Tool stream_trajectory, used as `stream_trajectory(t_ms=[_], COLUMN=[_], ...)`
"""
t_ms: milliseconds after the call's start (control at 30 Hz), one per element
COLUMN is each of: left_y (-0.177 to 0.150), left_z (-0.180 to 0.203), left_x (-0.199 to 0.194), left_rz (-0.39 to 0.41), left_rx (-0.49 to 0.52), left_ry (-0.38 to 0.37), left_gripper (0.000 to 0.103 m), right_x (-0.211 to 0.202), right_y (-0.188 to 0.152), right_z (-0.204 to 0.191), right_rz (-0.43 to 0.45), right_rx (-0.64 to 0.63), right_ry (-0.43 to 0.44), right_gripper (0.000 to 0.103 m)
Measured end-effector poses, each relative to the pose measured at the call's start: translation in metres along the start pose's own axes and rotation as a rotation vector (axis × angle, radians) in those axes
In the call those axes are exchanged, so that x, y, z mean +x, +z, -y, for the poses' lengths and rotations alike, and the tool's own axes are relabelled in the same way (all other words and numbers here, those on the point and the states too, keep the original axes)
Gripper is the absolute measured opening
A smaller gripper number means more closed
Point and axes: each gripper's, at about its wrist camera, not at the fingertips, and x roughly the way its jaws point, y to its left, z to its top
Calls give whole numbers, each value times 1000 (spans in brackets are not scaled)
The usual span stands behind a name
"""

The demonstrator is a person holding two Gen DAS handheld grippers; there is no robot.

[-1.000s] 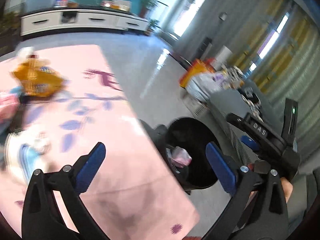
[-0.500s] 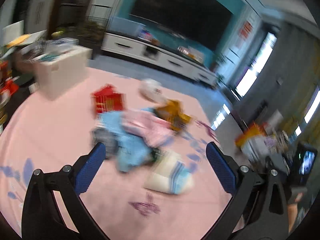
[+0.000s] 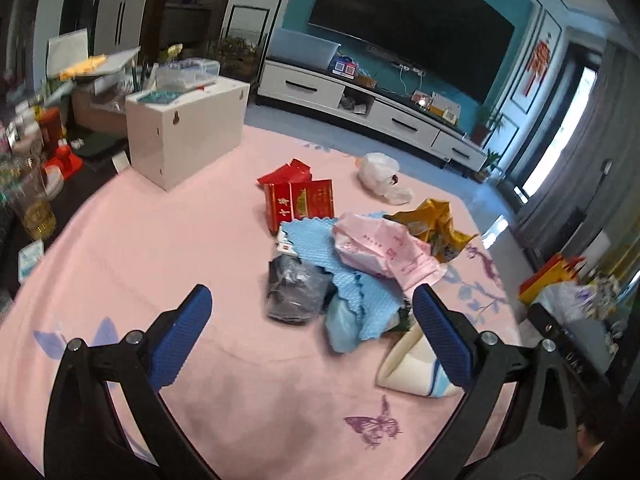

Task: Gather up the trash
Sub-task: 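Move both tools back over the table toward the remaining trash, then grasp the black plastic bag with the left tool while the right tool grasps a pink bag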

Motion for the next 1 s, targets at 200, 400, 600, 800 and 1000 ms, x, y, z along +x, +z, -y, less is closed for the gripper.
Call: stream_trajectory(t_ms=[200,400,600,800,1000], left_y=[1,3,3,5,6], left_z=[-1,-19,-27,-39,-45], left_x=[-3,7,15,18,24], left_rz=[21,-77,-138,-160,-177], left_rx=[23,-113,-142,-200,-241], left_ry=[19,-96,-98,-133,-157], left_gripper=[100,100,99,81,67], right_x=[-4,-8,-7,-5,-1], right_y=[-12,-14,-11,-10,-7], right_z=[-15,-13,-3,-2,-3], right_rz=[12,8,-10,-41,-120], right_rx=[-16,-25,14,28,133], right_ry=[62,69,100,139,303], right_gripper=[100,92,73,55,52])
